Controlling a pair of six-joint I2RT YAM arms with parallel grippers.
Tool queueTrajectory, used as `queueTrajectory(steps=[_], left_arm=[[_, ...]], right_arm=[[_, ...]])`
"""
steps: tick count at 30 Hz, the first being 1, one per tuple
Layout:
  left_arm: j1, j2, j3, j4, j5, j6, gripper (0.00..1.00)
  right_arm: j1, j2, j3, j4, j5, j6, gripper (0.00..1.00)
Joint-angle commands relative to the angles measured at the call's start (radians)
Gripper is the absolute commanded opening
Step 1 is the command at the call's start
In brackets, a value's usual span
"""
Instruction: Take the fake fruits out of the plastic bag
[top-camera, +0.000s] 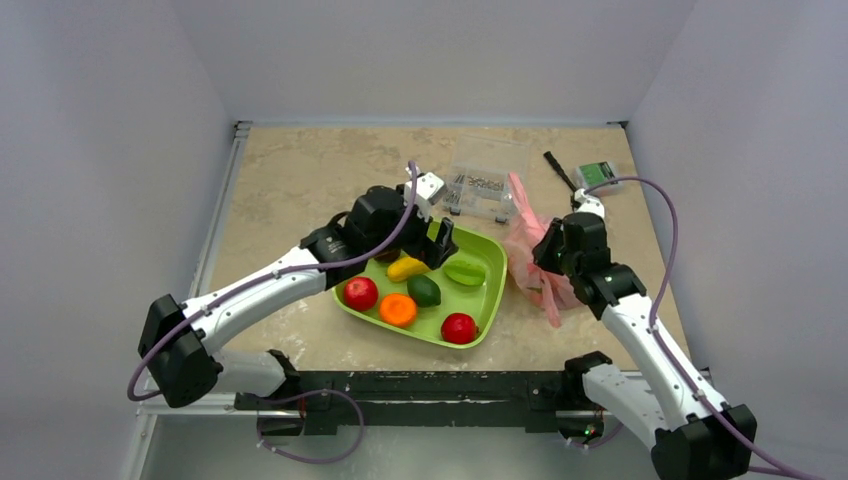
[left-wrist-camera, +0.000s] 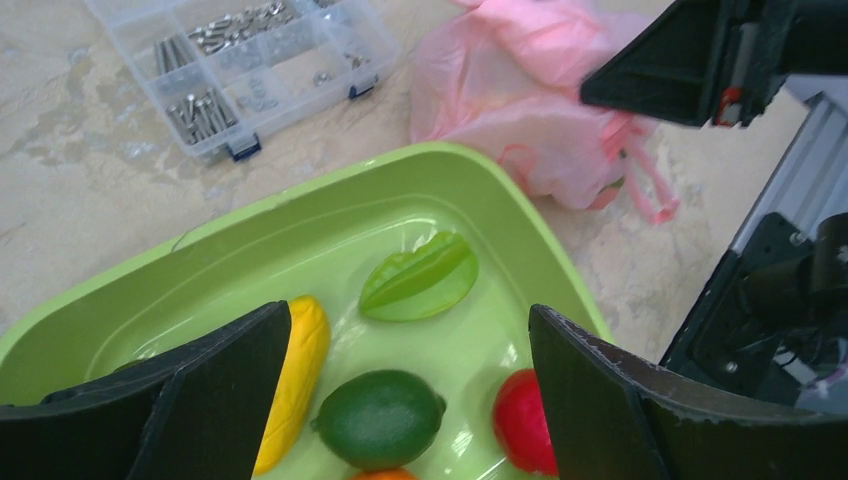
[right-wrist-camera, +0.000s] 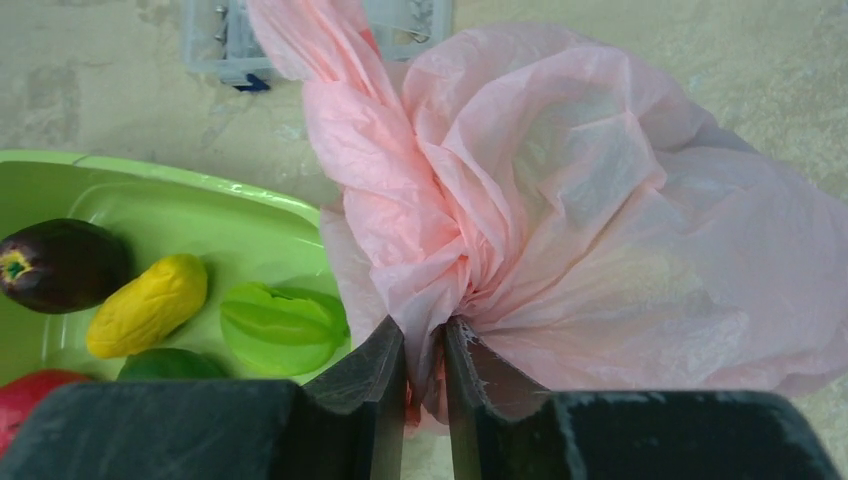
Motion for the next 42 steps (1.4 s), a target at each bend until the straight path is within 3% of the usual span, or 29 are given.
queueTrajectory(steps=[1,3,8,11,17,22,27,32,35,38,42], left_arm=[[-0.097,0.039,0.057,0.185,-0.087,-0.098,0.89],[-0.142,0.079,0.068,0.248,-0.151,-0.1,0.88],[-0.233,0.226,0.134,0.292,-0.232,-0.086,0.88],[-0.275,0.327,0.218,0.265,-0.25,-0.069,0.88],[-0.304,0.468,0.365,0.208,-0.31,-0.034,0.86],[-0.302,0.54,0.428,0.221,-0.248,-0.069,0.78],[-0.301,0.612,0.467,0.214,-0.268,-0.155,0.58],[-0.294,0.666,0.499,0.216,-0.247,-0.172,0.56],[-0.276,0.706,0.557,0.136,-0.249,-0.217,0.46],[-0.26,0.727,0.578,0.147,-0.196,-0.245,0.4],[-0.241,0.732,0.586,0.143,-0.12,-0.27,0.09]], right_arm=[[0.005,-0.041,-0.005,0.112,-0.081,-0.044,0.24],[0.004,-0.047,0.001,0.122,-0.092,-0.047,0.36],[0.003,-0.081,0.068,0.011,0.037,-0.004,0.9],[0.003,-0.17,0.089,-0.044,0.104,0.072,0.99],[0.002,-0.279,0.103,-0.132,0.221,0.186,0.96],[0.003,-0.335,0.031,-0.147,0.21,0.252,0.92],[0.003,-0.445,-0.006,-0.183,0.222,0.373,0.86],[0.003,-0.418,-0.027,-0.195,0.2,0.364,0.57],[0.003,-0.436,-0.07,-0.164,0.155,0.372,0.49],[0.002,-0.445,-0.097,-0.14,0.148,0.387,0.57],[0.003,-0.378,-0.112,-0.079,0.136,0.356,0.6]])
